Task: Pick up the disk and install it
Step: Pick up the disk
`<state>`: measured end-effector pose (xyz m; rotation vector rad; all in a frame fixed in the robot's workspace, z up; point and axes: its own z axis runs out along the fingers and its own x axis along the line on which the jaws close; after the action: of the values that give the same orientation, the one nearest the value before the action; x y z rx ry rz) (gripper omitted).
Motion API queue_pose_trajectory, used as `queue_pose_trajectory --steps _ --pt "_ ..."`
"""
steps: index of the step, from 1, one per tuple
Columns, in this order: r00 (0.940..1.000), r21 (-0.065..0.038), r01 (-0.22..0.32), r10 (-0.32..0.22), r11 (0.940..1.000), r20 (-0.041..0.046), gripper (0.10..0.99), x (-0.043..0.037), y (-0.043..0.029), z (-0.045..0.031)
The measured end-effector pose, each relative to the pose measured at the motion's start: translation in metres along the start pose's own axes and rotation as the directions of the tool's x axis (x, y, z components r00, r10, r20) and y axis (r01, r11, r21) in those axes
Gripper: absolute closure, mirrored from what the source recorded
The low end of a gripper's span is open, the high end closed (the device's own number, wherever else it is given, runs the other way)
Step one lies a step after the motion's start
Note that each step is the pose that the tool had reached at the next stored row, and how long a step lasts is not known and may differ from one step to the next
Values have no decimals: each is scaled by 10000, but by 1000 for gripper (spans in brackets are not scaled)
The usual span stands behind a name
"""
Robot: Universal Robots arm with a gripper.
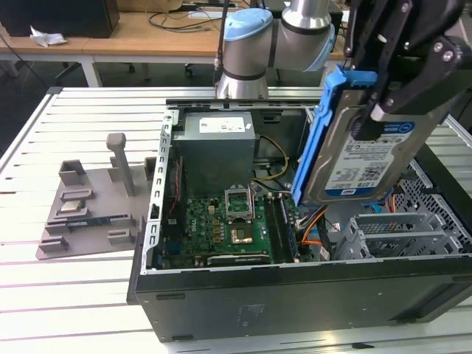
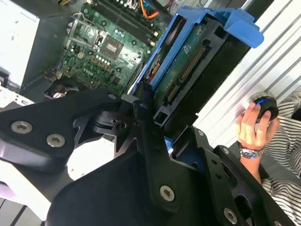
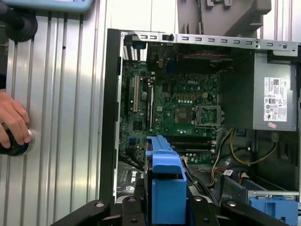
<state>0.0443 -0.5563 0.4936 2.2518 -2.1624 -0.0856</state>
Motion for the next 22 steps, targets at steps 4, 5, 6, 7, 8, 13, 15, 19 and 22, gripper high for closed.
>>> queue_pose_trajectory --steps 4,5,6,7,8,13,15,19,22 --pt "10000 -65 -2 3 10000 4 718 24 -165 6" --pt "10000 -88 -1 1 10000 4 718 29 -223 7" --pt "10000 -120 -3 3 9999 7 718 36 -296 11" --pt "10000 -139 -4 4 9999 7 718 39 -338 12" --pt "10000 -158 -3 3 9999 7 718 42 -381 15" --pt "10000 -245 -5 6 9997 12 718 56 -608 39" --pt "10000 -299 -6 6 9996 12 718 64 -738 66" --pt "10000 -364 -9 10 9993 14 718 83 -892 125" --pt "10000 -404 -11 12 9992 17 718 108 -994 147"
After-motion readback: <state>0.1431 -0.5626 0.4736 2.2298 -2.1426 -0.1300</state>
